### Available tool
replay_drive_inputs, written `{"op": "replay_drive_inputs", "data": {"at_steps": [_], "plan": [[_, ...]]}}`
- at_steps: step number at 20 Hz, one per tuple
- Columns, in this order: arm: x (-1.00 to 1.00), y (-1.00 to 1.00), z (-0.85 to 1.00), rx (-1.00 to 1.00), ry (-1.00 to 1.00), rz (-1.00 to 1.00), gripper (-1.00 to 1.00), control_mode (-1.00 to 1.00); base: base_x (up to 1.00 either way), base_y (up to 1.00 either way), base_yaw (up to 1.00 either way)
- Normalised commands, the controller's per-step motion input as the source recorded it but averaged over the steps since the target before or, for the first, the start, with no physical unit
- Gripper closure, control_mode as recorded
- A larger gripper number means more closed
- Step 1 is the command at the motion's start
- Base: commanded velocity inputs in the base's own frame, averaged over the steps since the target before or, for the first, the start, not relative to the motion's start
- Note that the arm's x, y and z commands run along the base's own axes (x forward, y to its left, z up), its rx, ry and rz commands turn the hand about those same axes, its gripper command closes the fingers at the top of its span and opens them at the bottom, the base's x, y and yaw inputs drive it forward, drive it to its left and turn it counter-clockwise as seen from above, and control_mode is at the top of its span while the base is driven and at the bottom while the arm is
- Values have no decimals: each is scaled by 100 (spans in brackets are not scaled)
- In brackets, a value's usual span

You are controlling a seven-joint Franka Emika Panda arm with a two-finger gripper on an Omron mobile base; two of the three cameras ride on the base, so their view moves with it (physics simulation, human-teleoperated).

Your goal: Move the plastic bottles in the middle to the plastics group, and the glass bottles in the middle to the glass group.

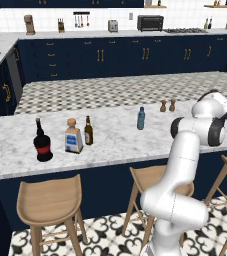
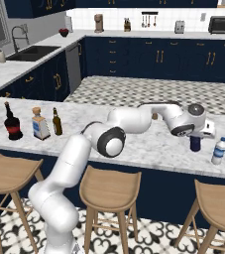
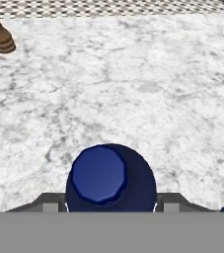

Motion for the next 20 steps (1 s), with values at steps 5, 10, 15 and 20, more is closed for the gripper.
{"op": "replay_drive_inputs", "data": {"at_steps": [5,10,15,20], "plan": [[0,-40,0,3,0,-9,100,-100,0,0,0],[0,-4,-1,3,0,-5,100,-100,0,0,0],[0,0,-11,1,0,-2,100,-100,0,0,0],[-4,16,-1,0,-1,-1,100,-100,0,0,0]]}}
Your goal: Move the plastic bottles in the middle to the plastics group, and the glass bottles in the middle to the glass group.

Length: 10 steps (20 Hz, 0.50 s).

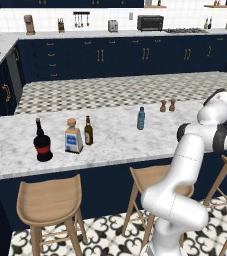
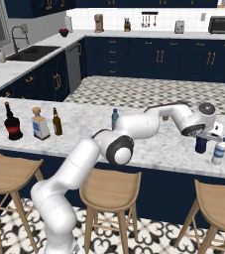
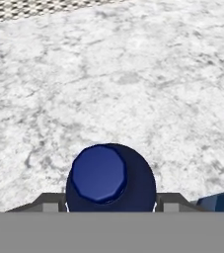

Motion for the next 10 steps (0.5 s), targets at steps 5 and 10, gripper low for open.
{"op": "replay_drive_inputs", "data": {"at_steps": [5,10], "plan": [[-1,35,0,0,-2,0,100,-100,0,0,0],[0,-2,-22,0,-1,-3,100,-100,0,0,0]]}}
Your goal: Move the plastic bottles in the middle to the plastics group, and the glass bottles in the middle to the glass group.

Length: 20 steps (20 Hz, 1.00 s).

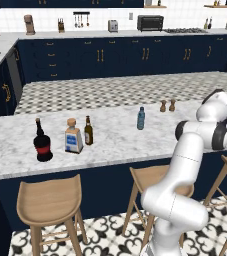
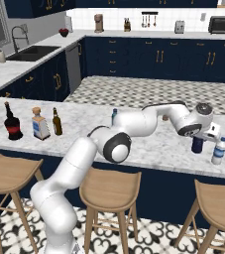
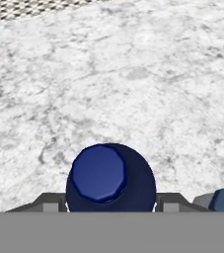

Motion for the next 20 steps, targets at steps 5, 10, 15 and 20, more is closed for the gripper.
{"op": "replay_drive_inputs", "data": {"at_steps": [5,10,15,20], "plan": [[-6,0,-7,0,-2,-1,100,-100,0,0,0],[0,0,0,0,0,0,-100,-100,0,0,0],[0,0,12,-2,0,0,-100,-100,0,0,0],[0,0,41,0,0,-1,-100,-100,0,0,0]]}}
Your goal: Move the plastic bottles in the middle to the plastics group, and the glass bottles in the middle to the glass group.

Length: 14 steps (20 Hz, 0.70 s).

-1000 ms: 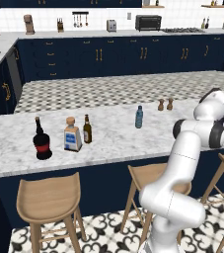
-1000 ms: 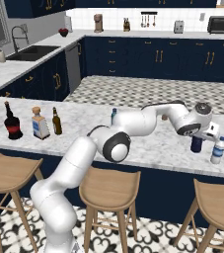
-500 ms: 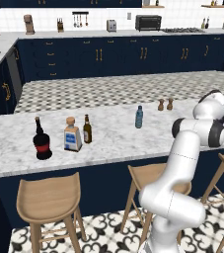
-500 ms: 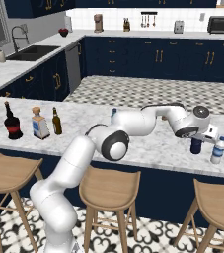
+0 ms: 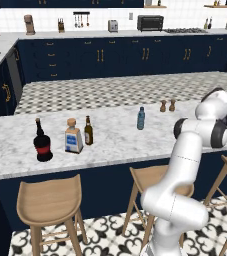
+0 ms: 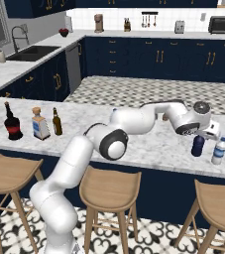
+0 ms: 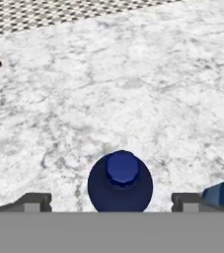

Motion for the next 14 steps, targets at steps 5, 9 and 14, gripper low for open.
{"op": "replay_drive_inputs", "data": {"at_steps": [5,9,14], "plan": [[0,4,83,0,-1,0,-100,-100,0,0,0],[-10,38,32,0,-11,1,-100,-100,0,0,0],[-3,88,0,-1,2,12,-100,-100,0,0,0]]}}
